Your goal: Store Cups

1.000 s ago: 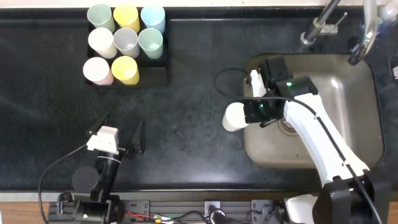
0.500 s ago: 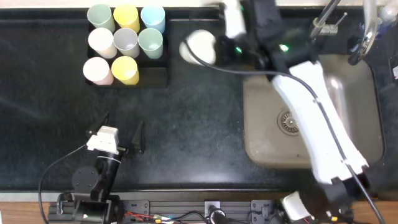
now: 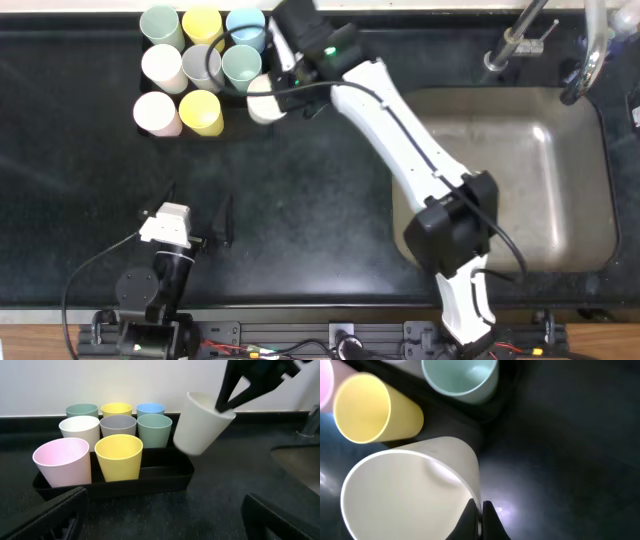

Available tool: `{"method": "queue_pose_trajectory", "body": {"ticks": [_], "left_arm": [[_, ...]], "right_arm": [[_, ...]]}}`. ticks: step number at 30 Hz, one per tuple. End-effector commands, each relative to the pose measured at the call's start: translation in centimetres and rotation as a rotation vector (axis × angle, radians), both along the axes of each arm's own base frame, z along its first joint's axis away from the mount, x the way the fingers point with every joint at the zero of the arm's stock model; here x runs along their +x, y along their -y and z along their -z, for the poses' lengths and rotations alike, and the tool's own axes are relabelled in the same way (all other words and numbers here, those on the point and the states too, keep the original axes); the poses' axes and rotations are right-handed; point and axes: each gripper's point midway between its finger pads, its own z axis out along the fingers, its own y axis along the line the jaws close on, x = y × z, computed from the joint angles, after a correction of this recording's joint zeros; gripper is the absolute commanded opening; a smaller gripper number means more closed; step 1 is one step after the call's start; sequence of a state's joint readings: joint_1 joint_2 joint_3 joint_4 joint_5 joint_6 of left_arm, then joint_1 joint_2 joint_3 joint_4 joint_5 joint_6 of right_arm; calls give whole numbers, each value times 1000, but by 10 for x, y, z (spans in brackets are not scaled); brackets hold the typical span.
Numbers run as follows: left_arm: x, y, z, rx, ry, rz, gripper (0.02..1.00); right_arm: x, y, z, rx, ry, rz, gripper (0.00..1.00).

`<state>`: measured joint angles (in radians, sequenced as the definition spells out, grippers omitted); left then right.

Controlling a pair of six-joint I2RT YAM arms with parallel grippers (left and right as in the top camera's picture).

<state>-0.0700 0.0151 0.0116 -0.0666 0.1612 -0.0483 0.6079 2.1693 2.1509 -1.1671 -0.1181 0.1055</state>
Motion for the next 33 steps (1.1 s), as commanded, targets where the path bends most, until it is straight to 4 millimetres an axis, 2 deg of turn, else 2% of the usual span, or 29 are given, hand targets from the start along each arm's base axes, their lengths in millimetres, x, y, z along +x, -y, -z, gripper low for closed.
{"method": "queue_pose_trajectory", "body": {"ticks": [1, 10, 17, 21, 33], "left_arm": [[-1, 1, -1, 17, 12, 7, 1000], [-1, 1, -1, 17, 12, 7, 1000], [-1, 1, -1, 17, 12, 7, 998], [-1, 1, -1, 17, 12, 7, 1000], [-1, 1, -1, 17, 12, 7, 998]], "right_arm": [[4, -17, -9, 7, 57, -11, 40], [17, -27, -2, 25, 91, 26, 42], [13, -35, 24, -19, 60, 39, 42], [9, -43, 33, -24, 49, 27, 45], [11, -47, 33, -16, 61, 21, 42]]}}
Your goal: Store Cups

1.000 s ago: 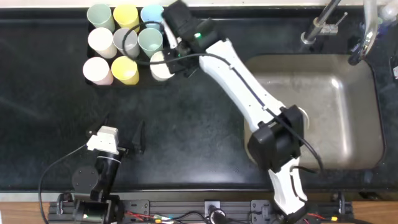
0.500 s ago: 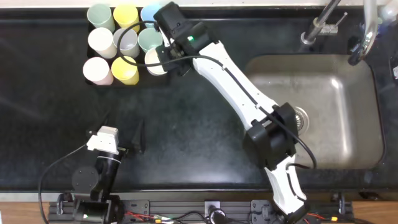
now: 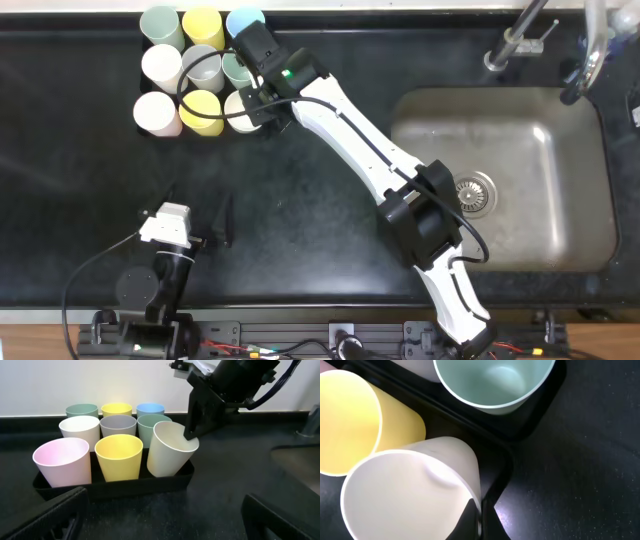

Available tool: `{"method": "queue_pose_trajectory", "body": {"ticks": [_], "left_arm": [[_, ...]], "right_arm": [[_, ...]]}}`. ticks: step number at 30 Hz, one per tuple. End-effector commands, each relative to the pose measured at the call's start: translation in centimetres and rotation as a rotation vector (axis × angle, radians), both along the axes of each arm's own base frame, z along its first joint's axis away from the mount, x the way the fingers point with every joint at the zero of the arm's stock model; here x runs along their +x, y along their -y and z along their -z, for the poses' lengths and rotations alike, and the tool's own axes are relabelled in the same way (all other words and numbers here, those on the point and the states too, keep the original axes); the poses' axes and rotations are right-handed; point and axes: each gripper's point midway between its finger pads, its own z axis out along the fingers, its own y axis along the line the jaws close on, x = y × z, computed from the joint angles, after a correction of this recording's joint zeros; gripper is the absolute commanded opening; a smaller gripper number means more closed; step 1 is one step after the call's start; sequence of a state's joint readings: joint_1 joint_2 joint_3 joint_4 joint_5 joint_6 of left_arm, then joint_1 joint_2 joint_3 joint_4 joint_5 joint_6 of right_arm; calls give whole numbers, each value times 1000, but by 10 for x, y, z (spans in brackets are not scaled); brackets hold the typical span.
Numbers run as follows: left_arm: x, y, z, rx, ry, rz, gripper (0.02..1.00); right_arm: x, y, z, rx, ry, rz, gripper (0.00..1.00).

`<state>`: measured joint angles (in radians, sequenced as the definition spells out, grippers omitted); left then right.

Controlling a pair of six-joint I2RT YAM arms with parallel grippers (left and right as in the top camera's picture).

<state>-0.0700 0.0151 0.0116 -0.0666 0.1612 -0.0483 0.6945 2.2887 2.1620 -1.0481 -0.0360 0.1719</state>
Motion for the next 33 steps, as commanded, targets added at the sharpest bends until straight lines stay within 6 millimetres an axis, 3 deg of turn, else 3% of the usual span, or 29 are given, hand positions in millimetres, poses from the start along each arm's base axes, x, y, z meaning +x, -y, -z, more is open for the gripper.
{"method": "queue_pose_trajectory", "body": {"ticks": [1, 15, 19, 23, 26, 29, 33], "left_arm": [[-1, 1, -1, 17, 12, 7, 1000], [-1, 1, -1, 17, 12, 7, 998], [-1, 1, -1, 17, 12, 7, 1000], [-1, 1, -1, 17, 12, 7, 1000], [-1, 1, -1, 17, 12, 7, 998], [-1, 1, -1, 17, 12, 7, 1000], [-1, 1, -1, 17, 12, 7, 1000]], "right_arm": [[5, -2, -13, 16, 30, 11, 42], [6, 1, -12, -6, 38, 16, 53], [6, 1, -12, -12, 43, 0, 183], [6, 1, -12, -11, 43, 0, 218], [6, 1, -16, -5, 50, 0, 404], [10, 7, -47, 32, 97, 12, 568], [11, 30, -126, 82, 254, -12, 715]]}}
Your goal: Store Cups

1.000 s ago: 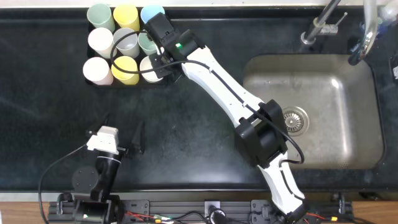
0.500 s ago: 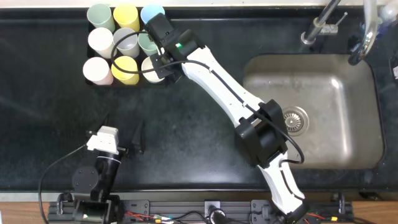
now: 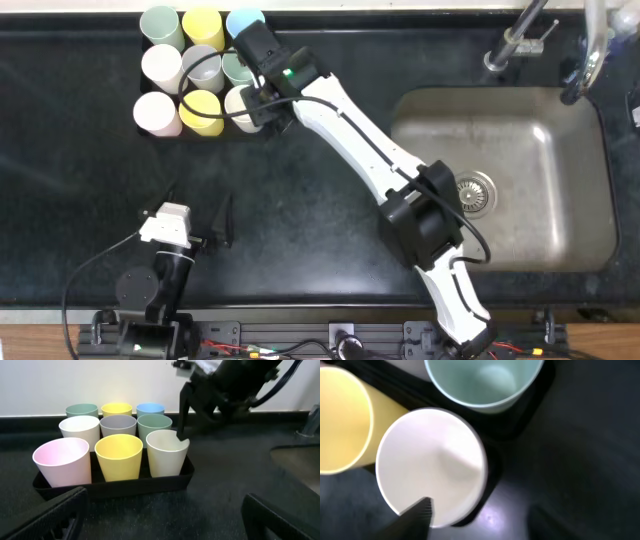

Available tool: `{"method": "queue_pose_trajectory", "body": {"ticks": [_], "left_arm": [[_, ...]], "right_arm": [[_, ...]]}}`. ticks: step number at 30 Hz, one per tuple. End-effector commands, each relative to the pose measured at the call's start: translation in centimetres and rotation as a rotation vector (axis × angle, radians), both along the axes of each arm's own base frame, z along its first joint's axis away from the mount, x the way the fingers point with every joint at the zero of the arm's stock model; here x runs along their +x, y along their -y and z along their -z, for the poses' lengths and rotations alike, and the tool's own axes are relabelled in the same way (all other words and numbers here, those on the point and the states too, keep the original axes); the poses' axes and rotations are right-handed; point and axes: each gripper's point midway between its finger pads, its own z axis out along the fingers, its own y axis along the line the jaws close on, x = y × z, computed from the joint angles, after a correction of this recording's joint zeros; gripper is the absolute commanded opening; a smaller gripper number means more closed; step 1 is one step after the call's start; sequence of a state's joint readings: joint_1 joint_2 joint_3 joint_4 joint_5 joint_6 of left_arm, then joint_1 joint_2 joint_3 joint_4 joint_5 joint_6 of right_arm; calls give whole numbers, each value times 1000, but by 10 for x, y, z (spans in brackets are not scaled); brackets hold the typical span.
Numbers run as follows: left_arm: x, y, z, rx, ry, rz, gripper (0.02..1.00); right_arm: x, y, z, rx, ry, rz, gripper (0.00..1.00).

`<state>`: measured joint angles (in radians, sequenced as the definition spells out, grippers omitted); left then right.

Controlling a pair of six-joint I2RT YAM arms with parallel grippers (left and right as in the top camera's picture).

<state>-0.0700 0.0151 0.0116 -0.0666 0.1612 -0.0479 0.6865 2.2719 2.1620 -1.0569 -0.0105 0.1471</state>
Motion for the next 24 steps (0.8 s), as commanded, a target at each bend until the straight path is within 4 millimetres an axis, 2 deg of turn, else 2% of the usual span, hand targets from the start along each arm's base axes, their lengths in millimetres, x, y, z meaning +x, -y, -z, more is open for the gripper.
{"method": "queue_pose_trajectory", "body": {"ticks": [1, 4, 8, 9, 12, 15, 18, 24], "left_arm": [[-1, 1, -1, 17, 12, 7, 1000], [-1, 1, -1, 17, 12, 7, 1000], [-1, 1, -1, 17, 12, 7, 1000], [-1, 1, -1, 17, 11, 7, 1000], [-1, 1, -1, 17, 12, 7, 1000], [-1, 1, -1, 17, 12, 7, 1000], [-1, 1, -1, 17, 11, 7, 1000], [-1, 1, -1, 17, 12, 7, 1000]], "right_arm": [[6, 34, -142, 99, 281, -12, 730], [3, 75, -183, 75, 353, 36, 805], [-8, 152, -234, 120, 381, 149, 969], [-13, 171, -243, 136, 381, 175, 998], [-31, 223, -262, 157, 393, 211, 998], [-55, 255, -265, 132, 438, 194, 998], [-80, 277, -259, 118, 502, 215, 998], [-138, 288, -225, 154, 681, 219, 996]]}}
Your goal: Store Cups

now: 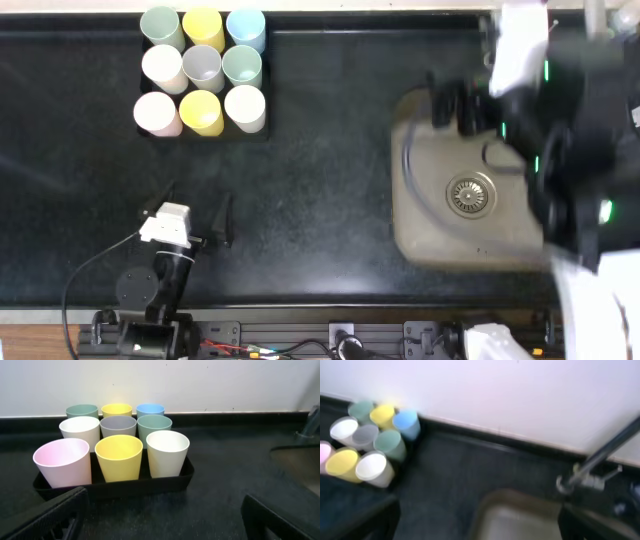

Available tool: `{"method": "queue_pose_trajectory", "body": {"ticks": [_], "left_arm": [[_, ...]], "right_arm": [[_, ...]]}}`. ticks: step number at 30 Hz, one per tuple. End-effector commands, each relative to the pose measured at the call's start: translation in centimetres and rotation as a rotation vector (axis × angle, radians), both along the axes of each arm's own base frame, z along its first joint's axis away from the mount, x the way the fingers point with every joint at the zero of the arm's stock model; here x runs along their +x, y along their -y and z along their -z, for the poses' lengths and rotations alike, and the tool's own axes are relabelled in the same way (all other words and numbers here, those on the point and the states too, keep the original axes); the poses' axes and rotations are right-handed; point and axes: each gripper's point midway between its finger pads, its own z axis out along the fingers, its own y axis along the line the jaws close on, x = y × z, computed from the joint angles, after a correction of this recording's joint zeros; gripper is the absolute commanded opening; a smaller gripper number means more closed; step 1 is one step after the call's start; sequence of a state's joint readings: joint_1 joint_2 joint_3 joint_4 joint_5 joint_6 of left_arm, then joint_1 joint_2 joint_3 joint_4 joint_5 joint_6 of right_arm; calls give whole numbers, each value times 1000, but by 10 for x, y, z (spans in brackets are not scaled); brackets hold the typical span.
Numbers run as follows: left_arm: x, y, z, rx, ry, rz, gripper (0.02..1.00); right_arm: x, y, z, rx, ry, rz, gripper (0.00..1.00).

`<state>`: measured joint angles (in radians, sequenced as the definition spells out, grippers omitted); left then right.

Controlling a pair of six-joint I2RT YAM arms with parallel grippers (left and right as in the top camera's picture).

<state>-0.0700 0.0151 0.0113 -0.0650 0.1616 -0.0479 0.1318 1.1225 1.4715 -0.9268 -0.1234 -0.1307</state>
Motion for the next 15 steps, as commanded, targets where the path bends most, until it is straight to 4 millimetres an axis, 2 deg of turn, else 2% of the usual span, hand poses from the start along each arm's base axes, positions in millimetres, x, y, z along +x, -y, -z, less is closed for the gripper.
{"method": "queue_pose_trajectory", "body": {"ticks": [1, 6, 15], "left_arm": [[-1, 1, -1, 17, 11, 7, 1000], [-1, 1, -1, 17, 11, 7, 1000], [-1, 1, 0, 17, 10, 7, 1000]], "right_arm": [[-46, 3, 25, -3, 107, -30, 998], [-79, 8, 62, 18, 201, -24, 996], [-99, 13, 126, 19, 285, -6, 998]]}}
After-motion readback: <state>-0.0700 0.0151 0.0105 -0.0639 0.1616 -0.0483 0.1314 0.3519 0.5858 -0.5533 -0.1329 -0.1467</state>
